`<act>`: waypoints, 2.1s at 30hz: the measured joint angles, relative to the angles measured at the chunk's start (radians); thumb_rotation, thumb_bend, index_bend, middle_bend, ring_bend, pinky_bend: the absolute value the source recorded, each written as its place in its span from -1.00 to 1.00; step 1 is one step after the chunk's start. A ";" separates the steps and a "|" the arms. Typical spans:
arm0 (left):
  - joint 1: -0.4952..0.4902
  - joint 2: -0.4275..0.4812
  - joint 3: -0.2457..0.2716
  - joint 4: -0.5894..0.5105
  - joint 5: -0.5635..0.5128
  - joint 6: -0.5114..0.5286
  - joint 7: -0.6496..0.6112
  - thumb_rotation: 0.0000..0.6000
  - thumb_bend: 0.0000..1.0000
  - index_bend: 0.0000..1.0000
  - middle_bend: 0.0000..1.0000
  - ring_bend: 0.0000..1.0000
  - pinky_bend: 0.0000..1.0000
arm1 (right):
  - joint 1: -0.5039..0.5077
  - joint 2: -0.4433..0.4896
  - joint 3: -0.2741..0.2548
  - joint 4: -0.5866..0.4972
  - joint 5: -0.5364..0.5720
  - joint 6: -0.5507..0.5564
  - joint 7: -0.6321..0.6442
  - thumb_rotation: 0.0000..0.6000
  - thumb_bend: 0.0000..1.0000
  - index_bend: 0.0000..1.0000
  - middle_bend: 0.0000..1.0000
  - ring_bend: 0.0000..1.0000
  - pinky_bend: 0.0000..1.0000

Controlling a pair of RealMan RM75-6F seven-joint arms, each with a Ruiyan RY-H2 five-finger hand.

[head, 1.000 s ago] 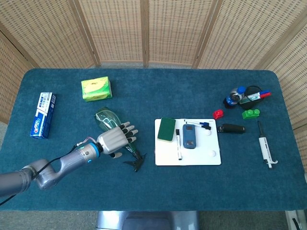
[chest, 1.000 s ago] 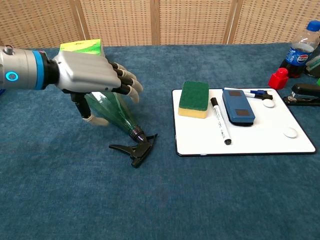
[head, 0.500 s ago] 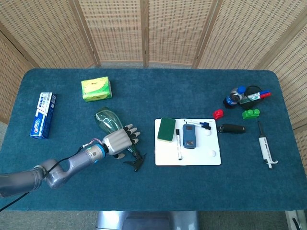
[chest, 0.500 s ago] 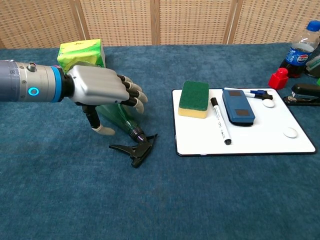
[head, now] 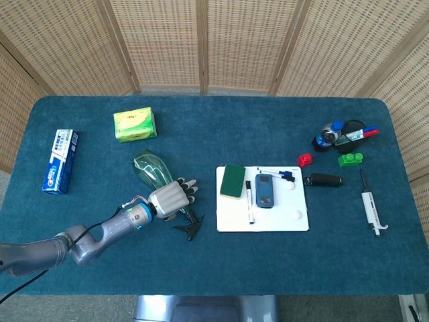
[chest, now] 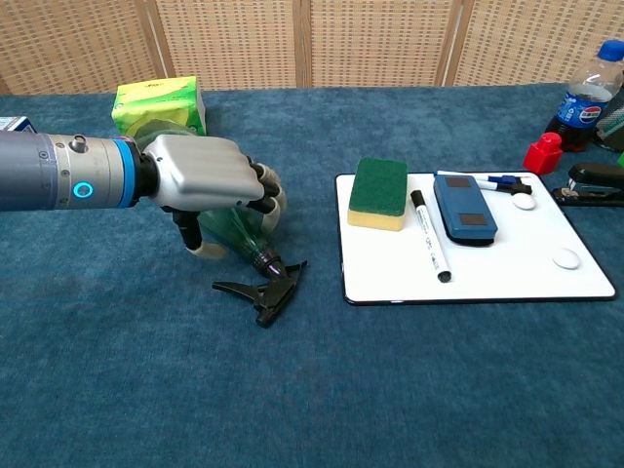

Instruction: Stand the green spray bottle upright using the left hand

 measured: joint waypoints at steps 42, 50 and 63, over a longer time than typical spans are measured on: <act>0.254 0.186 -0.195 -0.121 -0.063 0.447 -0.963 1.00 -0.26 -0.06 -0.18 -0.12 0.29 | 0.053 -0.044 0.017 0.017 -0.023 -0.061 -0.001 1.00 -0.39 -0.51 -0.41 -0.99 -0.89; 0.327 0.186 -0.217 -0.137 -0.100 0.453 -1.306 1.00 -0.25 -0.10 -0.24 -0.19 0.22 | 0.071 -0.050 0.019 0.014 -0.019 -0.086 -0.010 1.00 -0.39 -0.52 -0.41 -0.99 -0.89; 0.345 0.072 -0.224 0.011 -0.029 0.415 -1.704 1.00 -0.26 -0.09 -0.26 -0.26 0.13 | 0.070 -0.048 0.020 0.009 -0.003 -0.088 -0.005 1.00 -0.39 -0.52 -0.41 -0.99 -0.89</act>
